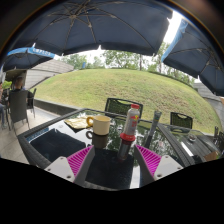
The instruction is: Pour water
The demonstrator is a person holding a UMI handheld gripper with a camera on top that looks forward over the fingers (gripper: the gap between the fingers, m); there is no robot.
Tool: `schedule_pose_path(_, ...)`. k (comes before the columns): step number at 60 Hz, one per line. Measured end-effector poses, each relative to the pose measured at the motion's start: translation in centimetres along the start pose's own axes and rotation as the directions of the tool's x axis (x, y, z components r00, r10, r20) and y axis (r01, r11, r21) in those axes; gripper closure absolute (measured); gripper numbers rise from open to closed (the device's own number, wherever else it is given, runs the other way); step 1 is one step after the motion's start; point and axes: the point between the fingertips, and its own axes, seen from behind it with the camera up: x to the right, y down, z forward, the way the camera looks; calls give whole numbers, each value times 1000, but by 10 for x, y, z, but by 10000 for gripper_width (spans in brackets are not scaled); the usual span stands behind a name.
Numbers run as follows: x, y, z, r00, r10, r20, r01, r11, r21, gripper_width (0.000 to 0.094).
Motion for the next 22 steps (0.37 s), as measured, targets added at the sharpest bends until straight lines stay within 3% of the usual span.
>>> schedule_pose_path(6,-10,-2,-16,1000,19,18,-19,1000,1,103)
schedule_pose_path(16,3,-2,-22,999,-35,-24,35,999,-3,103)
schedule_pose_path(22,-12,-1,-18,1000,1,30,-1,1000,-2,102)
